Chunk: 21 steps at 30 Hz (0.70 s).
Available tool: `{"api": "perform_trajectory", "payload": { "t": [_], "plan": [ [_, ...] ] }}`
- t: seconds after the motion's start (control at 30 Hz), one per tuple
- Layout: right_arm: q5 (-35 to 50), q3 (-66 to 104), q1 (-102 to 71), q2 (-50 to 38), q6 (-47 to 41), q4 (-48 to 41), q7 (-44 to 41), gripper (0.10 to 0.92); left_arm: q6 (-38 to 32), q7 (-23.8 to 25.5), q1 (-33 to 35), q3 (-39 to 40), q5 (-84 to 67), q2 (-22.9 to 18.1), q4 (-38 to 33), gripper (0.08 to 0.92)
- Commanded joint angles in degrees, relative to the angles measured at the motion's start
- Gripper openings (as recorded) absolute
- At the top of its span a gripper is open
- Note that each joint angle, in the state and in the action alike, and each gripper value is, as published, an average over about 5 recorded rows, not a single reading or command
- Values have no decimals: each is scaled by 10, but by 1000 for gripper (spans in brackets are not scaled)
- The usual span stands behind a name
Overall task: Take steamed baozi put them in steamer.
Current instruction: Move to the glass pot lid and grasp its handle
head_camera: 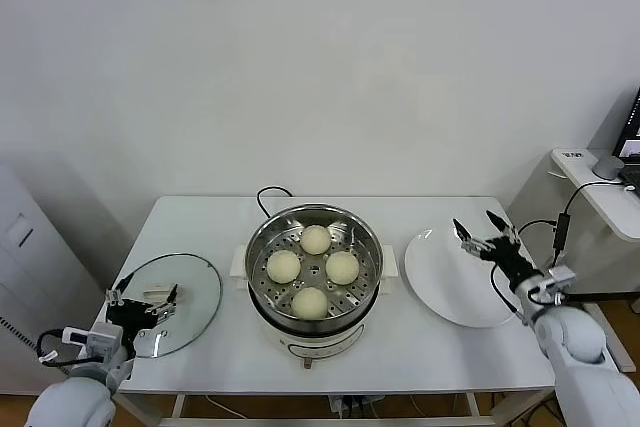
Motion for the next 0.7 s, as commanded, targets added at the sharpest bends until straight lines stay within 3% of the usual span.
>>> {"api": "perform_trajectory", "payload": {
  "t": [0.03,0.37,0.7],
  "plan": [
    [-42,72,-71,54,17,0,-4,823,-171,24,7,1,427,3,117,823],
    [-48,71,-64,62,18,-7,-8,823,-300,-22,-36,-17,721,-30,227,823],
    [-54,71,-59,65,21,-15,-14,823,-319,-51,-50,-31,831,-46,275,823]
  ]
}}
